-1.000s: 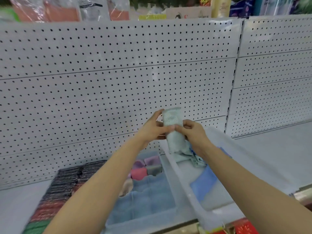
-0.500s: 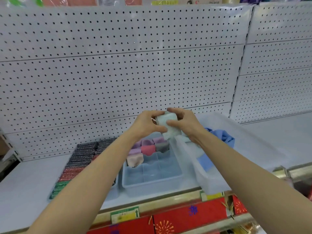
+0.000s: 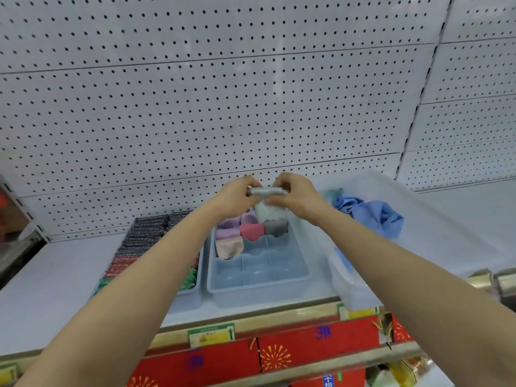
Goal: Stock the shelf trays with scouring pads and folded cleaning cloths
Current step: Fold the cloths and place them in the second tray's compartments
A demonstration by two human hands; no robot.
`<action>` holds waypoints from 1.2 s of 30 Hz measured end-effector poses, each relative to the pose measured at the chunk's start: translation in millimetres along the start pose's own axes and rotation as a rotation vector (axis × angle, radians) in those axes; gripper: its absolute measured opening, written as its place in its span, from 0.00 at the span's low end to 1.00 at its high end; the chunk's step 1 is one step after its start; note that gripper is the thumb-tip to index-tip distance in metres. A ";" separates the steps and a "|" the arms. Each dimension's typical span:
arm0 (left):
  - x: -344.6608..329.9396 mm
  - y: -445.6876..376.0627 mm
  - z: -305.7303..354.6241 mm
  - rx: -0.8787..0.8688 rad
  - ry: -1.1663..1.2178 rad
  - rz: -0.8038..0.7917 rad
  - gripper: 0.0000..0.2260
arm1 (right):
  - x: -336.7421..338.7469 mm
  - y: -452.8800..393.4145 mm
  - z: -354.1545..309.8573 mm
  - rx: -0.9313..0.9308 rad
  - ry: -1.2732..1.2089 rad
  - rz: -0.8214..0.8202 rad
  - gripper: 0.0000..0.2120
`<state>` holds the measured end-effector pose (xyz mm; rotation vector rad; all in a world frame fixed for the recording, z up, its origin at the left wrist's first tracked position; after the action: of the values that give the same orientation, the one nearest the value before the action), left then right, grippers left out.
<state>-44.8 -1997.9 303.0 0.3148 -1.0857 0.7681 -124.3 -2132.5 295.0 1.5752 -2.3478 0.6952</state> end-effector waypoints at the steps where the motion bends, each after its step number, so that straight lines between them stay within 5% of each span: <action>1: -1.5 0.9 -3.6 0.018 -0.001 -0.013 0.06 | -4.5 -2.0 2.7 -0.001 0.019 -0.025 0.12; 8: -18.0 -2.9 -31.4 0.071 -0.031 -0.108 0.06 | -45.5 -23.1 19.3 -0.043 0.313 -0.226 0.13; 12: -36.1 -1.3 -67.7 0.071 0.064 -0.183 0.19 | -58.5 -27.2 50.6 -0.118 0.255 -0.223 0.12; 23: -91.9 -4.6 -112.9 -0.014 -0.548 -0.265 0.14 | -110.6 -22.8 99.2 -0.067 0.494 -0.314 0.09; 31: -92.2 -10.0 -119.2 -0.046 -0.515 -0.268 0.09 | -127.1 -19.1 111.6 -0.091 0.706 -0.393 0.06; 36: -99.3 -14.6 -113.4 0.002 -0.127 -0.290 0.18 | -128.0 -21.1 106.8 -0.062 0.674 -0.404 0.13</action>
<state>17.5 -1982.4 165.8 0.5160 -1.1280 0.4951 -46.7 -2089.5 152.3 1.4274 -1.5033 0.8693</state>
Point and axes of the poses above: each hand's wrist, its own y-axis away from the middle knuckle, its own x-axis out of the back of the hand, z = x × y, the point moved 5 cm from there along -y, towards the middle knuckle, and after that the axes turned 8 degrees about -y, right-handed, at the moved point
